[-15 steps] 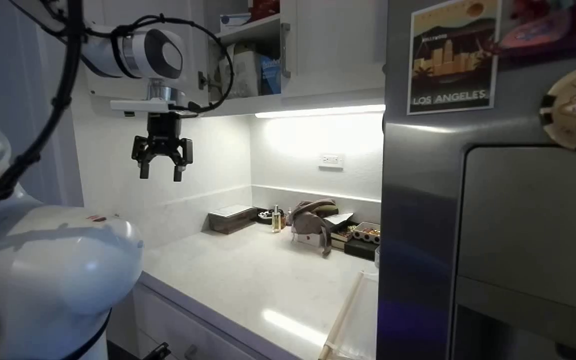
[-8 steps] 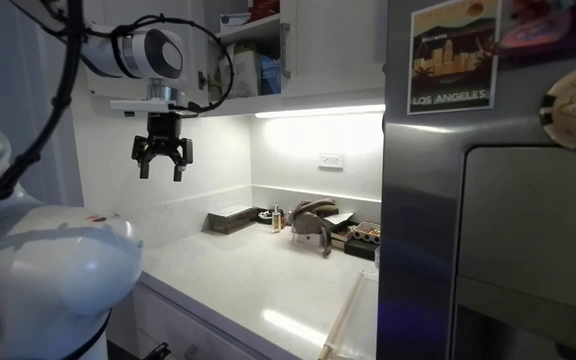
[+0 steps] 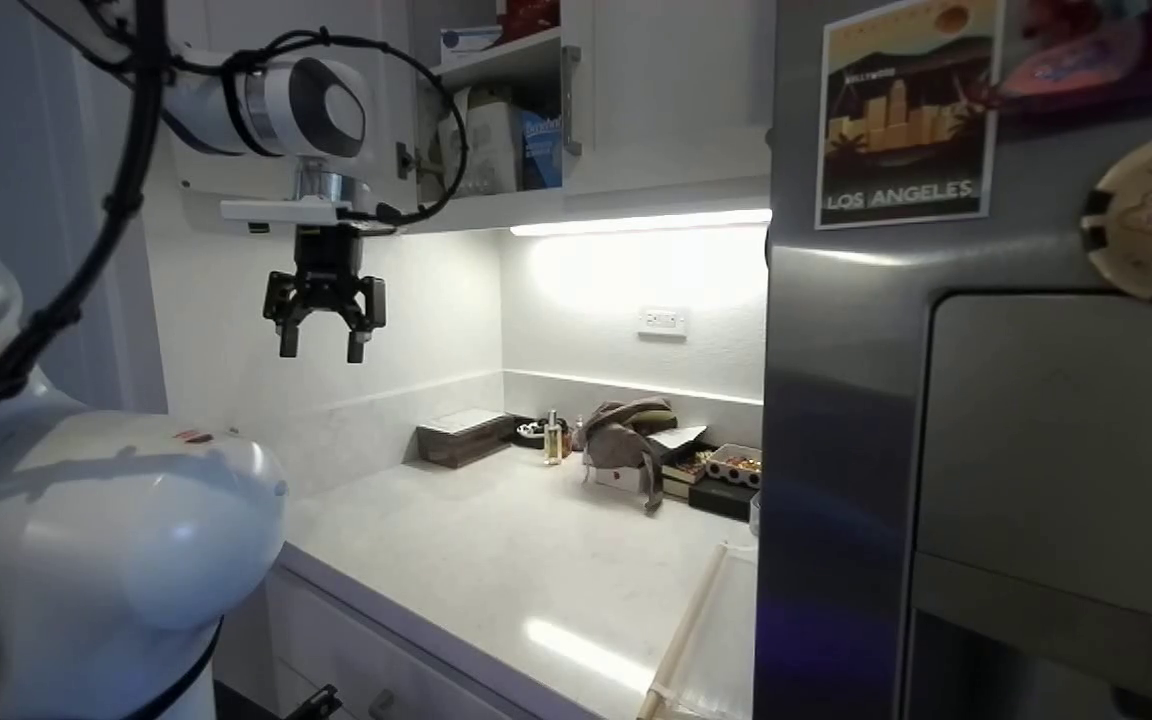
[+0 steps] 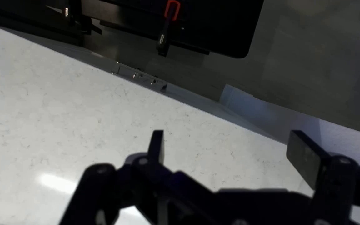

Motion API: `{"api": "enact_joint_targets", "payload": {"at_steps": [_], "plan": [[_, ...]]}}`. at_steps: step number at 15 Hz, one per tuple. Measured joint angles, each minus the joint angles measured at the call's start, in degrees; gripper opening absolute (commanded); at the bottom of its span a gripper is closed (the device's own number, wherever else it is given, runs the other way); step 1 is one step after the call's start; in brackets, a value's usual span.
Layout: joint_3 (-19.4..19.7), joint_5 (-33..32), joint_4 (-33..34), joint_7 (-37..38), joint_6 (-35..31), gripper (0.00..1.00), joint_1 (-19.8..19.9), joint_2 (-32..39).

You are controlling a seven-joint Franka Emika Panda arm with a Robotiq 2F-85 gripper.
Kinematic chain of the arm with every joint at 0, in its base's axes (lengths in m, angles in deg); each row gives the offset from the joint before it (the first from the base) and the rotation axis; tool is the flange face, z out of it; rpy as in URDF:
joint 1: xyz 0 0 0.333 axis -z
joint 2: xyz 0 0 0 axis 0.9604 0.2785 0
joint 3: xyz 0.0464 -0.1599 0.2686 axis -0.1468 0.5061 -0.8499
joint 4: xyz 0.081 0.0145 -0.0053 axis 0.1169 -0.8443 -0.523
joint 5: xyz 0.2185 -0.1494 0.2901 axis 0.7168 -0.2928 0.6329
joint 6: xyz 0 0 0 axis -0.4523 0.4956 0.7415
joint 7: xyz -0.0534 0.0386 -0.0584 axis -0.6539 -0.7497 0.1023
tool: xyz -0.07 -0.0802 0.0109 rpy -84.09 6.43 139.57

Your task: Open the right cupboard door, take the brown bottle out of the cupboard, and put it on the counter

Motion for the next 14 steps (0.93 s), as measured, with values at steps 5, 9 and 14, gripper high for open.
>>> {"api": "enact_joint_targets", "payload": {"at_steps": [5, 9, 14], "plan": [[0.78, -0.04, -0.08, 0.19, -1.28, 1.00, 0.69, -1.64], [2.95, -0.04, -1.00, 1.31, -4.54, 1.00, 2.62, -8.74], [3.99, -0.06, -3.31, 2.26, -12.74, 1.00, 5.78, -17.15]]}}
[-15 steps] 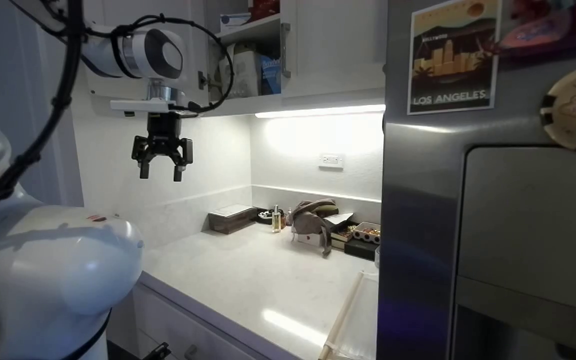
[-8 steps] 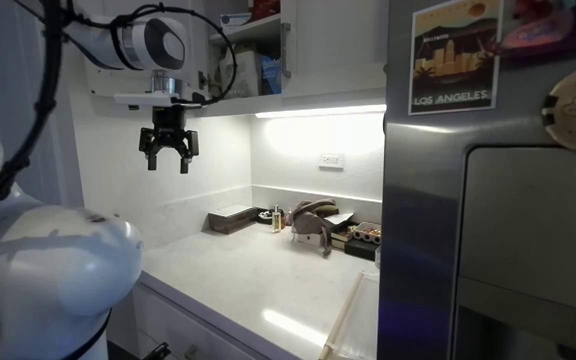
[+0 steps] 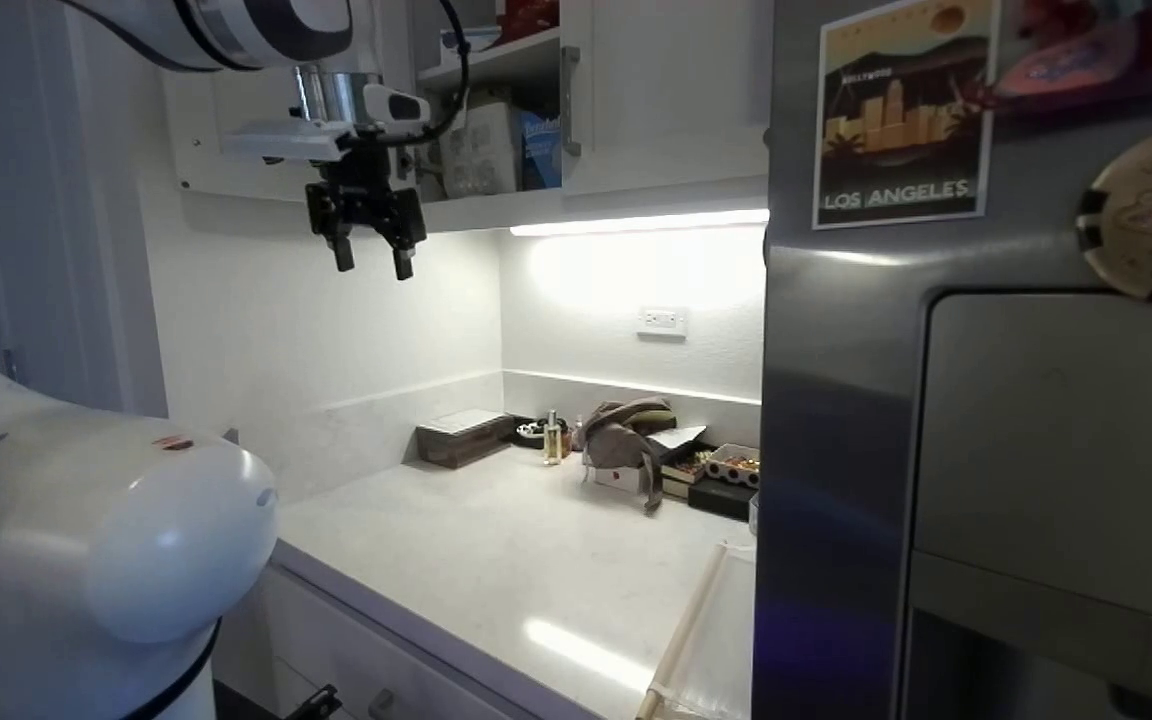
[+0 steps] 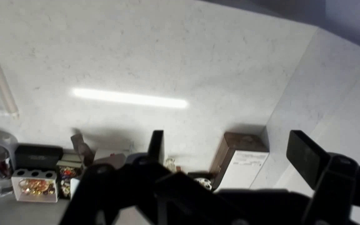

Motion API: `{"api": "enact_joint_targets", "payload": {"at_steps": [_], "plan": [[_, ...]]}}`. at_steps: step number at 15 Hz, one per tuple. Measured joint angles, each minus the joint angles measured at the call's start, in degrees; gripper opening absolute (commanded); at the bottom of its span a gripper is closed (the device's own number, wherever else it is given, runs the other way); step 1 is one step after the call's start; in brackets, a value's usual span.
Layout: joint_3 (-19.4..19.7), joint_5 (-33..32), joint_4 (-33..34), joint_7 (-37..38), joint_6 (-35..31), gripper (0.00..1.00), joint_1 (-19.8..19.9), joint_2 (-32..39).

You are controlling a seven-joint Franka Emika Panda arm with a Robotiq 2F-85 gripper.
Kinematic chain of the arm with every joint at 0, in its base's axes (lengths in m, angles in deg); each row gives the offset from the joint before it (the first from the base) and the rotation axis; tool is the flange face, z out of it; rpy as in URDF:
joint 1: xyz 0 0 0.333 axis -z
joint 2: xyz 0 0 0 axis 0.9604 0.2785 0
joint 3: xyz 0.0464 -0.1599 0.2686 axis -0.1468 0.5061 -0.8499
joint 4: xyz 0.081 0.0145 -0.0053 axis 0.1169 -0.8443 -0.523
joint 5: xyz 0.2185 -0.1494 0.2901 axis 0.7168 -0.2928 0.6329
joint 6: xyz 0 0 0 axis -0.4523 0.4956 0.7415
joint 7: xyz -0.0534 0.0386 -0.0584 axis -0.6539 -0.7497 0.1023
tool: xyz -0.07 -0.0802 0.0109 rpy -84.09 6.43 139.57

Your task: Open the right cupboard door, take the brown bottle out of the cupboard, and put it on the counter

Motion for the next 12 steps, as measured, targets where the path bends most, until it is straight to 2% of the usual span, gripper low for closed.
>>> {"api": "enact_joint_targets", "payload": {"at_steps": [3, 7, 12], "plan": [[-0.51, -0.02, -1.43, 1.41, -9.37, 1.00, 1.45, -1.88], [-2.14, -0.62, -3.71, 4.56, -25.49, 1.00, 3.75, -1.35], [-5.00, -4.97, -5.50, 9.04, -46.81, 1.00, 9.90, 2.15]]}}
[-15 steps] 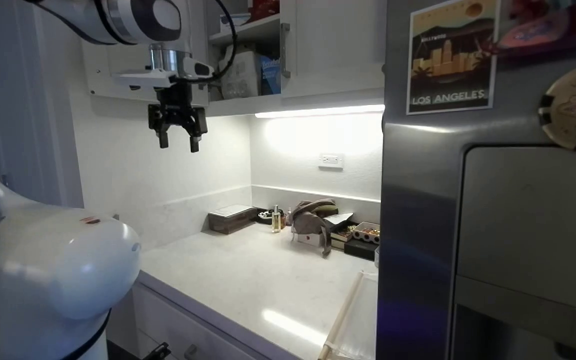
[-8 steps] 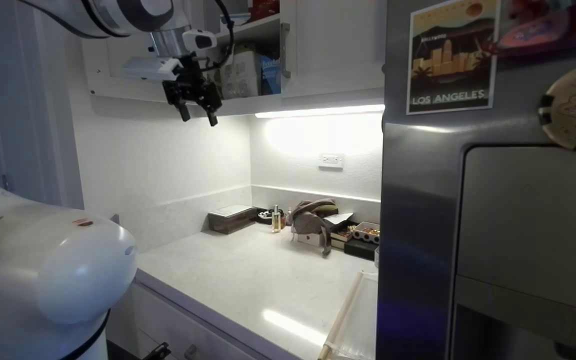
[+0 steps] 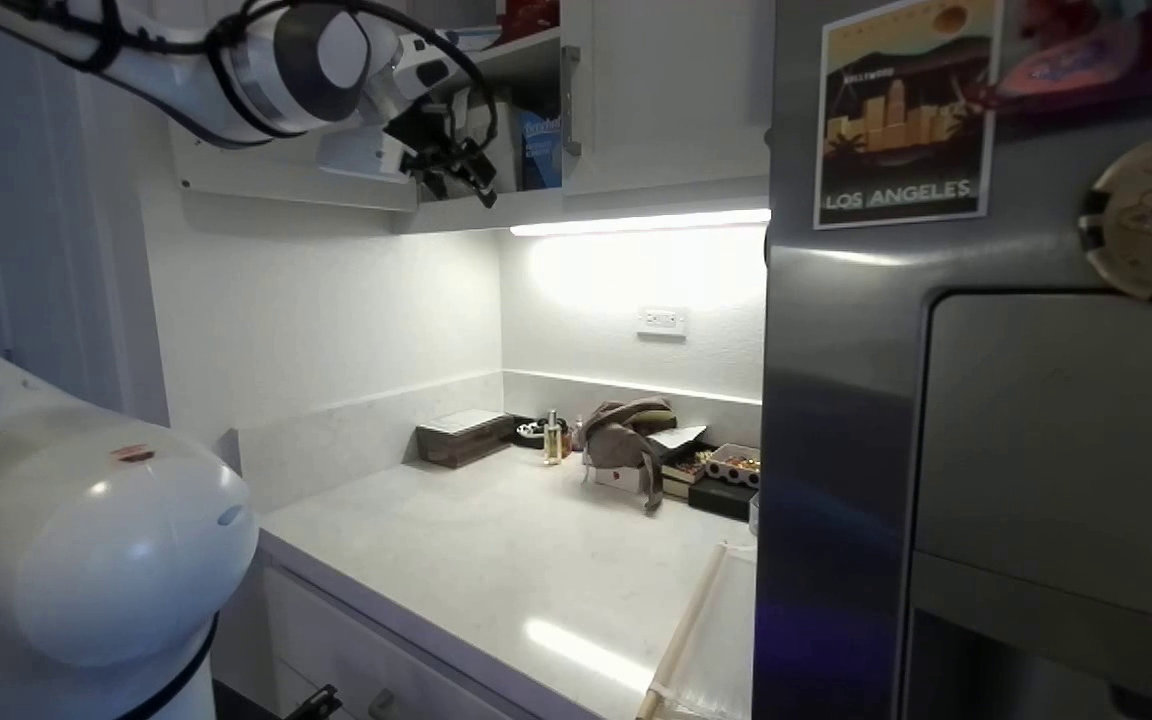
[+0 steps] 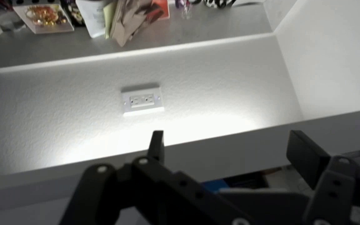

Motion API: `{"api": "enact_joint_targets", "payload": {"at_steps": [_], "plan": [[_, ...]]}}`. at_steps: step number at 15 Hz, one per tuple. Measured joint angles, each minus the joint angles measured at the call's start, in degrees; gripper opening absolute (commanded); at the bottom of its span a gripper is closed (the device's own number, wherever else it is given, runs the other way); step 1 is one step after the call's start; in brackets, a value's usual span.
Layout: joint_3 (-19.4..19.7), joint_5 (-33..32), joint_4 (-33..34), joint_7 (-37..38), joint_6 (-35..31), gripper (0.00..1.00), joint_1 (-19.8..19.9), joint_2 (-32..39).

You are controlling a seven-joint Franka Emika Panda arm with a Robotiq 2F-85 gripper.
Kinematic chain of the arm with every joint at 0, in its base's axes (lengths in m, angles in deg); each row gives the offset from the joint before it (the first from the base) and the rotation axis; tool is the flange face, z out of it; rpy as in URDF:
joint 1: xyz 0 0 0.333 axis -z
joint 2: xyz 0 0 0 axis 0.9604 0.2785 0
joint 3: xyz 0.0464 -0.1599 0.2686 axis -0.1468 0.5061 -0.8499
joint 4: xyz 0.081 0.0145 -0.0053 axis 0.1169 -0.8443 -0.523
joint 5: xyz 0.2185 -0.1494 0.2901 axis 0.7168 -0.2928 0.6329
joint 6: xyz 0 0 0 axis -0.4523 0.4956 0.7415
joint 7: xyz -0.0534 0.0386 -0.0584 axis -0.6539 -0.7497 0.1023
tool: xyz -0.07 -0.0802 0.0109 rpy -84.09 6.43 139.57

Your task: Open the right cupboard door, take the brown bottle out of the cupboard, and put it on the counter

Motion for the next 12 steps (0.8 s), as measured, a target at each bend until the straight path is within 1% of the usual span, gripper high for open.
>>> {"api": "enact_joint_targets", "payload": {"at_steps": [3, 6, 9, 12], "plan": [[-2.94, -3.17, 0.10, 2.66, -10.60, 1.00, 6.46, 2.43], [-6.66, -4.36, 0.37, 4.38, -17.94, 1.00, 13.66, 4.33], [-10.83, -4.36, 1.44, 5.60, -22.10, 1.00, 20.74, 5.36], [-14.89, -4.21, 3.27, 7.10, -23.93, 1.00, 26.80, 5.35]]}}
